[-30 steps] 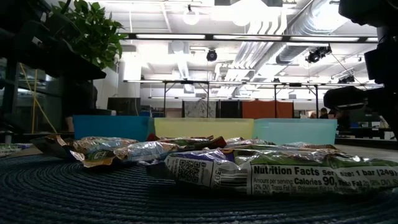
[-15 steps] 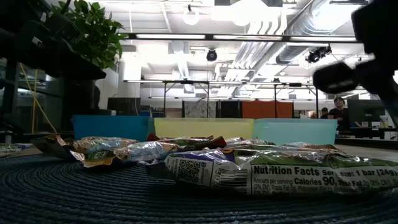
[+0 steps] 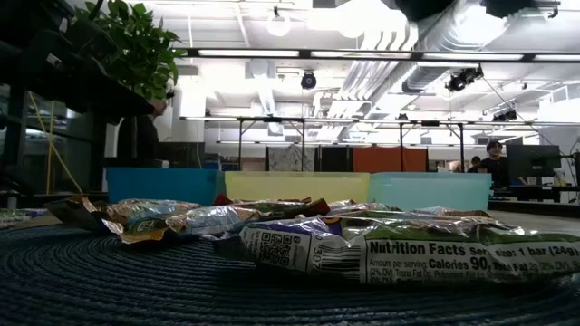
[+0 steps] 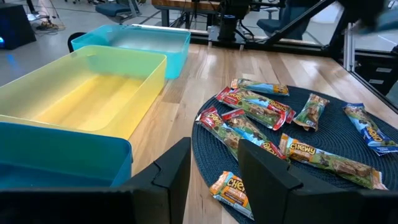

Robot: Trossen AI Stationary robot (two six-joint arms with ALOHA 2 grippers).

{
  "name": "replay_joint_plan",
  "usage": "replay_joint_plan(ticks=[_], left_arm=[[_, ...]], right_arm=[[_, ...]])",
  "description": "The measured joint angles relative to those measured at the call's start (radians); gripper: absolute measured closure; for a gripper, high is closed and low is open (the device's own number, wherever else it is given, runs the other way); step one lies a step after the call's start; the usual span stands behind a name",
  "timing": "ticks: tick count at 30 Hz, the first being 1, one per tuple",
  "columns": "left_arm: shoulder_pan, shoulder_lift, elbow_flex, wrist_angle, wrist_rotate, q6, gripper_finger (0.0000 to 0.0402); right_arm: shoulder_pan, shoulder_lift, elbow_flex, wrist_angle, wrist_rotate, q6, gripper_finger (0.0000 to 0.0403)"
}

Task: Pick and place Granola Bars by type
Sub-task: Put the blue granola bar into the green bin

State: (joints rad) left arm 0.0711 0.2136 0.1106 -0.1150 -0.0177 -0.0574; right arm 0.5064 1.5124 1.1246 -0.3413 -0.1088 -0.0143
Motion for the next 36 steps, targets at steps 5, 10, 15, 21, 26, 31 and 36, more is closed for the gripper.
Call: replay_joint_plan(ticks=[5,10,15,21,26,31,36], left_arm=[[0.0,0.0,0.0,0.0,0.0,0.0,0.027],[0.0,0.0,0.0,0.0,0.0,0.0,0.027],[0.0,0.0,0.0,0.0,0.0,0.0,0.027],[0.0,0.0,0.0,0.0,0.0,0.0,0.027],[0.0,0.0,0.0,0.0,0.0,0.0,0.027],[0.0,0.0,0.0,0.0,0.0,0.0,0.027],[0.0,0.0,0.0,0.0,0.0,0.0,0.027]], right_arm=[[0.0,-0.001,0.11,0.084,0.083,-0.025,0.0336],[-0.003,-0.001,0.182,0.175,0.322,-0.028,0.0336],[-0.003,-0.001,0.189,0.357,0.503,-0.012,0.0336],[0.0,-0.001,0.189,0.496,0.525,-0.011,0.0336],[0.005,-0.001,0.189,0.516,0.553,-0.027,0.0336],[0.005,-0.001,0.189,0.512,0.552,-0.03,0.0336],[0.005,-0.001,0.189,0.512,0.57,-0.036,0.0336]])
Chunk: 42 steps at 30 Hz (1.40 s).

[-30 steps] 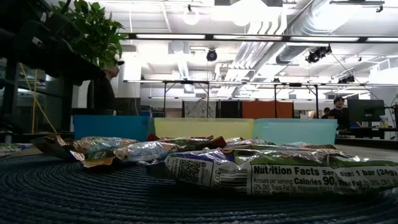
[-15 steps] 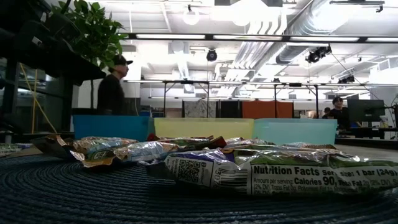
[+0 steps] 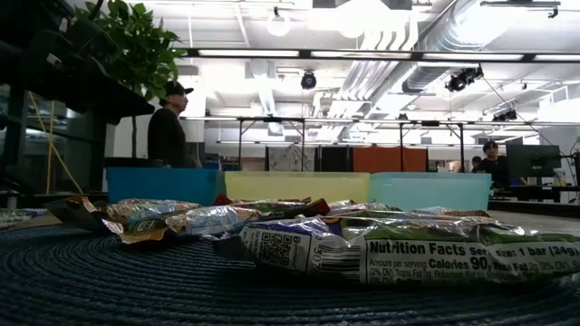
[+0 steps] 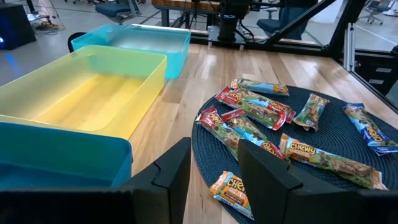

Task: Pick and place Granola Bars by type
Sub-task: Put the blue granola bar into the green bin

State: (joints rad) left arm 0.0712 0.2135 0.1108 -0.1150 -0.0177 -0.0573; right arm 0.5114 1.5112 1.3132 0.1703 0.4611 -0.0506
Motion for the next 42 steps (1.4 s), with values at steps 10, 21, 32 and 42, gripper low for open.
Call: replay_joint_plan(ticks=[10,21,32,42], left_arm=[[0.0,0.0,0.0,0.0,0.0,0.0,0.027],[0.0,0.0,0.0,0.0,0.0,0.0,0.027],[0.0,0.0,0.0,0.0,0.0,0.0,0.027],[0.0,0.0,0.0,0.0,0.0,0.0,0.027]], right_arm=[[-0.031,-0.01,0.0,-0.023,0.0,0.024,0.0336],[-0.158,-0.126,0.0,-0.138,-0.034,-0.023,0.0336],[-0.379,-0.272,0.0,-0.33,-0.172,-0.051,0.0336],[-0.69,-0.363,0.0,-0.468,-0.338,-0.055,0.0336]])
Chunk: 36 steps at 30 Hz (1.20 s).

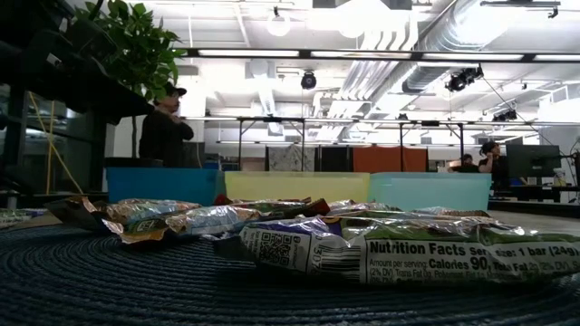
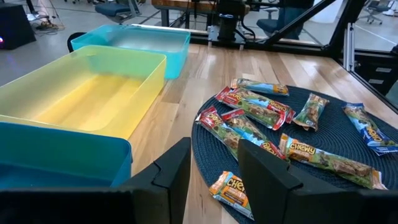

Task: Pick and place Granola Bars by type
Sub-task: Put the blue granola bar into the green bin

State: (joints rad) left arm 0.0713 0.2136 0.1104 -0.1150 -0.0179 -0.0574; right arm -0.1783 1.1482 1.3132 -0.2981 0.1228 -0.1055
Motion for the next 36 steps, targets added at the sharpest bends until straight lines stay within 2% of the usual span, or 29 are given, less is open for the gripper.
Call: replay_joint_plan(ticks=[12,25,28,36], left_arm=[[0.0,0.0,0.0,0.0,0.0,0.0,0.027],[0.0,0.0,0.0,0.0,0.0,0.0,0.027],[0.0,0.0,0.0,0.0,0.0,0.0,0.027],[0.0,0.0,0.0,0.0,0.0,0.0,0.027]], right_arm=[[-0.341,-0.037,0.0,-0.073,-0.115,0.011,0.0336],[-0.495,-0.037,0.0,-0.125,-0.231,0.011,0.0336],[-0.51,-0.037,0.0,-0.145,-0.22,0.019,0.0336],[-0.558,-0.035,0.0,-0.35,-0.067,0.036,0.0336]])
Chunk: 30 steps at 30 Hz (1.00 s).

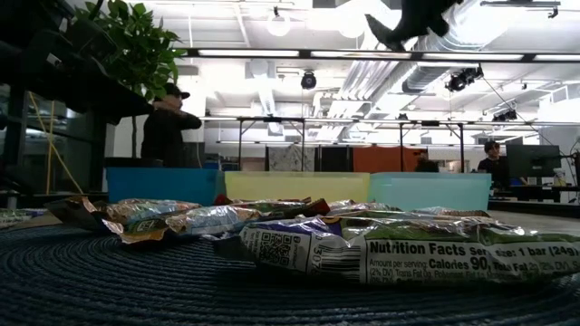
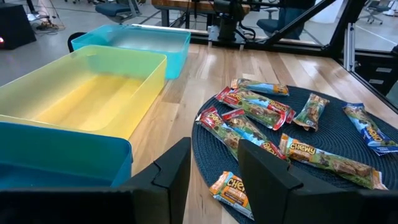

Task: Pick and place Granola Bars by type
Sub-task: Put the blue granola bar into the green bin

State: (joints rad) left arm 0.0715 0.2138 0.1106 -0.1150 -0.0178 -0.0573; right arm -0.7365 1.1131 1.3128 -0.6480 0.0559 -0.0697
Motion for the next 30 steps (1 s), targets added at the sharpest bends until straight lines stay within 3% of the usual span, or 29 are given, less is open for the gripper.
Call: replay_joint_plan(ticks=[7,17,30], left_arm=[[0.0,0.0,0.0,0.0,0.0,0.0,0.027],[0.0,0.0,0.0,0.0,0.0,0.0,0.027],[0.0,0.0,0.0,0.0,0.0,0.0,0.027]], right_arm=[[-0.031,0.058,0.0,-0.186,0.082,-0.005,0.0336],[-0.04,0.178,-0.139,-0.216,0.045,0.01,0.0336],[-0.043,0.184,-0.511,-0.005,-0.047,0.094,0.0336]])
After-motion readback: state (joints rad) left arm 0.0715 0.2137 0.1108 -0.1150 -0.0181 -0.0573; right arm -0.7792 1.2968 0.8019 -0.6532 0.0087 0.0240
